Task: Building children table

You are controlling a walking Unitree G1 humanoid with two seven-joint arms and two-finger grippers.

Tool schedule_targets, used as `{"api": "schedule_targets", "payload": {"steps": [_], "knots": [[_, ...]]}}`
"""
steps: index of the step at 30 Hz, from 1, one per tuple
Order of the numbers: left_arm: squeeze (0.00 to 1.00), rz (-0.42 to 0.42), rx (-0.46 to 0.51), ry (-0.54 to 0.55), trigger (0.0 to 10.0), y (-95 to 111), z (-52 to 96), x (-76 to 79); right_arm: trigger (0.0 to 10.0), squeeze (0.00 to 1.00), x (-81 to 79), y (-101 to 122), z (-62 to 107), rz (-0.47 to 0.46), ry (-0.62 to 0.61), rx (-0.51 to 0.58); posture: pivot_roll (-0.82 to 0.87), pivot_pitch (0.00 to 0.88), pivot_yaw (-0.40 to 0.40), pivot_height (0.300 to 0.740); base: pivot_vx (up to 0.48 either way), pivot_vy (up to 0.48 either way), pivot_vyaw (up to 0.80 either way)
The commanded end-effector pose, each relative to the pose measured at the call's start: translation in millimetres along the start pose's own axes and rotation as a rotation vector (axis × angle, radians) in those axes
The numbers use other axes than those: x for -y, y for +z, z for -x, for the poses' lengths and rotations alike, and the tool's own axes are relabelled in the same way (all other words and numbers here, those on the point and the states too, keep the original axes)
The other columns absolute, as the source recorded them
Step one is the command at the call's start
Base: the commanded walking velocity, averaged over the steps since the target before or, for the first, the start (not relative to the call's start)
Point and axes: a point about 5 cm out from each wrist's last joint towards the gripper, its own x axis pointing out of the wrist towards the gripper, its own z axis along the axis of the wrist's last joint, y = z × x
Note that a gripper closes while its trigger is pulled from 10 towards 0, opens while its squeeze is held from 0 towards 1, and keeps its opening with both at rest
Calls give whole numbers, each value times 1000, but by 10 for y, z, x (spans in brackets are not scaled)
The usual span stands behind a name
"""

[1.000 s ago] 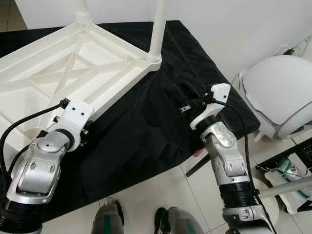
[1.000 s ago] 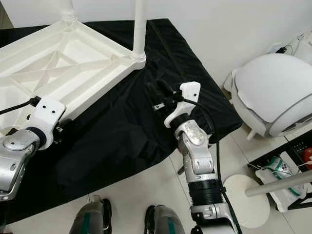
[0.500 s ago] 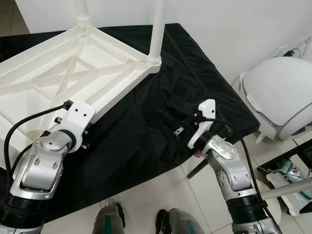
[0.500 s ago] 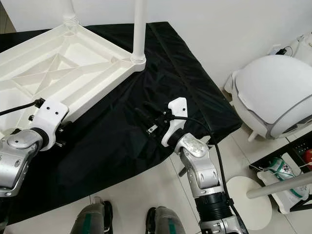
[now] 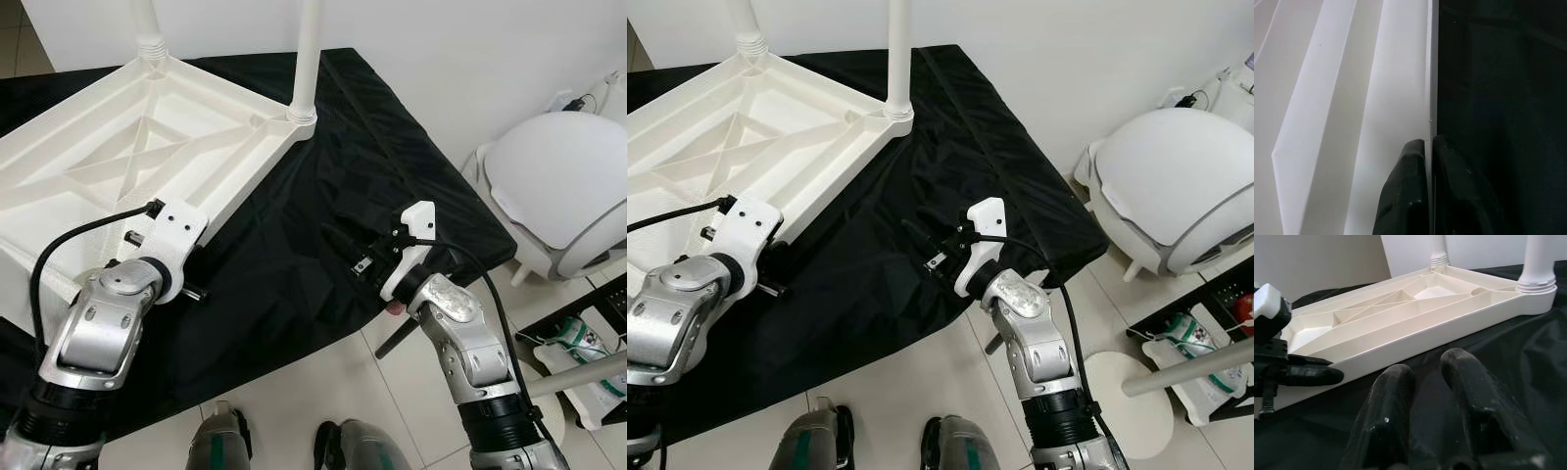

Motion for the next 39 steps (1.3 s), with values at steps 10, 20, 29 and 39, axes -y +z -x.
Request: {"api": "schedule_targets", "payload": {"steps": [10,20,29,39], "knots": [[0,53,30,258,0,158,-89,-161,10000,0,-48,35,0,-9,-14,12,12,60,-38,740,0,0,0],[0,-33,167,123,10000,319,-24,8,10000,0,-50,37,-3,-12,-24,13,24,73,-39,740,0,0,0],[1000,57,321,-20,10000,451,121,121,10000,0,-57,30,-10,-14,-27,12,32,81,-38,740,0,0,0],[984,33,456,-98,10000,569,293,214,10000,0,-74,-1,-15,-23,-34,10,44,86,-34,740,0,0,0]]}}
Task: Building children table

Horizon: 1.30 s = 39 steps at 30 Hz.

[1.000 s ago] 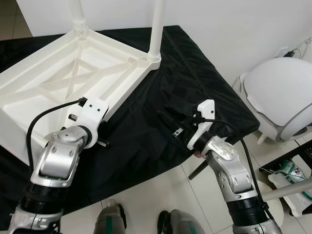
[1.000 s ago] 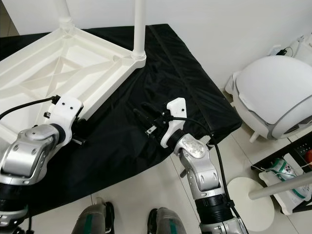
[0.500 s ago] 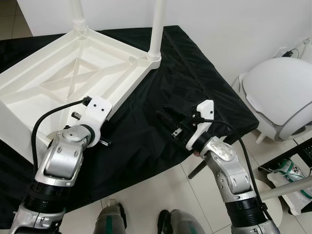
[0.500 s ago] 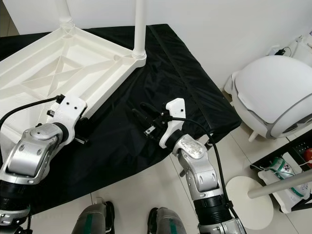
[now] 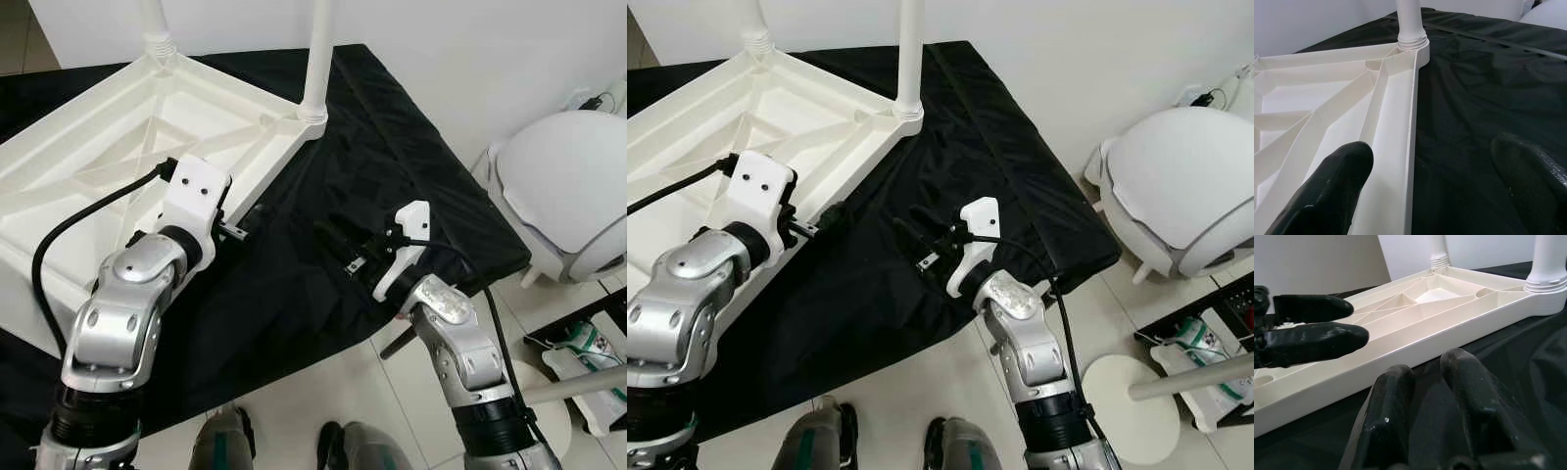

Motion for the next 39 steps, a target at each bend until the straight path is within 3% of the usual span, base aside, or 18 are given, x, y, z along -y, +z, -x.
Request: {"api": "schedule_targets", "payload": {"steps": [1,2,5,9,17,27,28,33,39], "knots": [[984,-28,34,-36,10000,51,31,49,10000,0,-14,-36,15,-5,-1,-13,44,86,-34,740,0,0,0],[0,-56,53,-35,10000,61,56,63,10000,0,2,-46,12,-7,-18,-12,50,86,-34,740,0,0,0],[0,-92,63,-31,10000,51,80,76,10000,0,25,-53,5,-5,-38,-9,53,85,-34,740,0,0,0],[0,-179,155,-45,10000,-14,234,221,10000,0,112,-94,-11,-3,-111,-4,64,86,-30,740,0,0,0],[0,-137,151,-73,10000,-133,348,272,10000,0,120,-136,-3,-2,-122,-12,74,85,-24,740,0,0,0],[0,52,209,-227,10000,-184,774,257,10000,0,104,-266,-78,-14,-115,-24,134,90,-23,740,0,0,0],[0,52,209,-227,10000,-184,774,257,10000,0,104,-266,-78,-14,-115,-24,134,90,-23,740,0,0,0],[0,188,173,-347,10000,-301,1055,316,10000,0,138,-307,-113,-5,-103,-29,150,93,-26,740,0,0,0],[0,256,167,-379,10000,-305,1151,316,10000,0,156,-328,-125,-2,-99,-32,155,94,-27,740,0,0,0]]}}
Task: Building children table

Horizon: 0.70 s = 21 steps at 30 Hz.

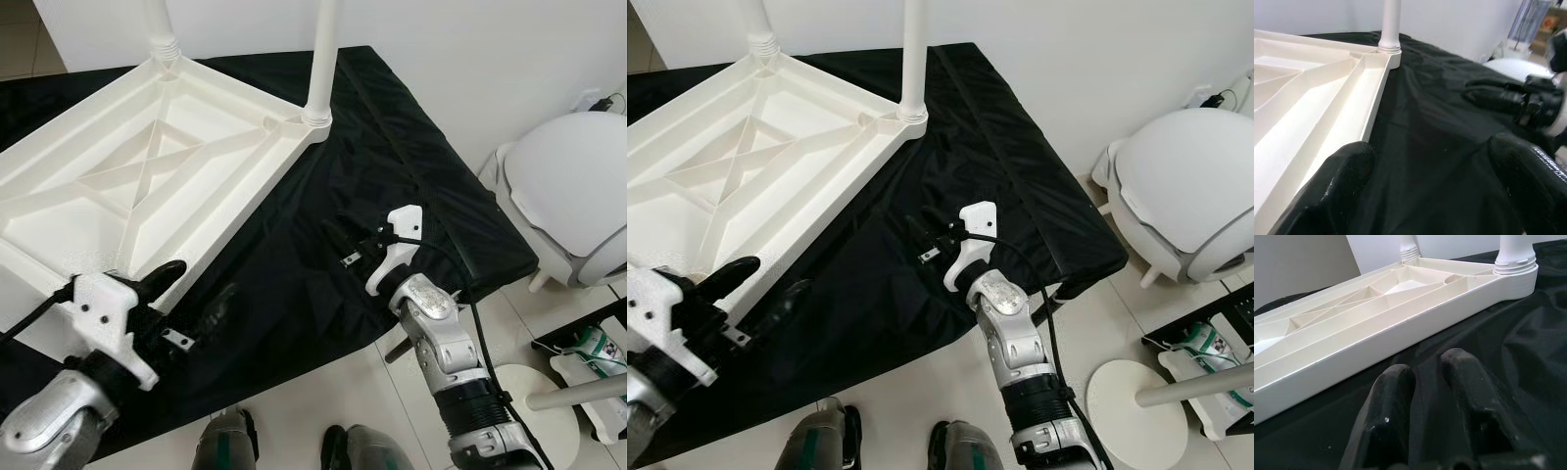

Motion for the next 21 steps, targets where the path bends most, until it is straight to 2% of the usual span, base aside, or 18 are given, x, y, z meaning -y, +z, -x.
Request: {"api": "schedule_targets", "payload": {"steps": [1,2,4,5,6,8,10,11,13,17,21], "knots": [[0,15,-6,-240,10000,27,88,126,10000,0,8,-14,-6,8,9,-1,159,92,-29,740,0,0,0],[0,15,-6,-240,10000,27,88,126,10000,0,8,-14,-6,8,9,-1,159,92,-29,740,0,0,0],[0,41,-26,-250,10000,16,215,85,10000,0,8,-29,-18,12,15,-1,162,92,-31,740,0,0,0],[0,41,-26,-250,10000,16,215,85,10000,0,8,-29,-18,12,15,-1,162,92,-31,740,0,0,0],[0,48,-41,-250,10000,7,280,58,10000,0,9,-36,-22,13,18,-1,162,92,-31,740,0,0,0],[0,48,-41,-250,10000,7,280,58,10000,0,9,-36,-22,13,18,-1,162,92,-31,740,0,0,0],[0,52,-100,-257,10000,-41,411,21,10000,0,26,-50,-27,19,21,-2,168,93,-36,740,0,0,0],[0,52,-100,-257,10000,-41,411,21,10000,0,26,-50,-27,19,21,-2,168,93,-36,740,0,0,0],[0,50,-151,-248,10000,-74,524,-14,10000,0,57,-66,-32,30,27,-7,174,96,-41,740,0,0,0],[0,52,-151,-241,10000,-54,553,-18,10000,0,70,-74,-35,35,30,-9,178,96,-42,740,0,0,0],[0,31,-99,-219,10000,59,547,10,10000,0,78,-84,-58,38,35,-10,192,94,-47,740,0,0,0]]}}
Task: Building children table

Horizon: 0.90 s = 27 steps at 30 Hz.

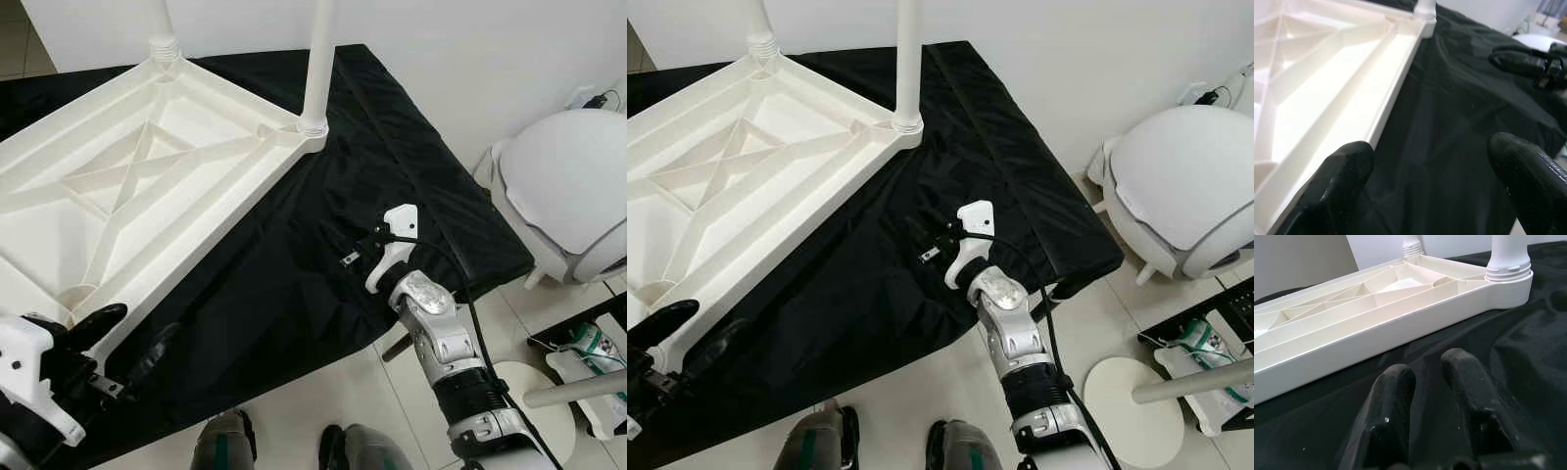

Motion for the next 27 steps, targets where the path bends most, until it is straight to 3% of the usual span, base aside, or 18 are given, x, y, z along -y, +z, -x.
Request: {"api": "schedule_targets", "payload": {"steps": [1,4,9,16,21,23,27], "knots": [[0,-31,30,-313,10000,81,44,173,10000,0,21,-30,12,10,3,-13,192,94,-47,740,0,0,0],[0,-60,66,-298,10000,128,63,202,10000,0,0,-36,-18,9,14,-9,203,90,-49,740,0,0,0],[0,-114,123,-181,10000,132,135,142,10000,0,-22,-45,-59,12,26,-5,216,84,-50,740,0,0,0],[0,-131,116,-54,10000,45,276,44,10000,0,-10,-60,-106,15,38,-3,236,83,-59,740,0,0,0],[0,-154,87,59,10000,-43,456,-116,10000,0,-13,-74,-140,16,52,-4,252,88,-66,740,0,0,0],[0,-154,87,59,10000,-43,456,-116,10000,0,-13,-74,-140,16,52,-4,252,88,-66,740,0,0,0],[0,-159,23,175,10000,-168,711,-292,10000,0,-6,-91,-164,20,63,-9,266,95,-72,740,0,0,0]]}}
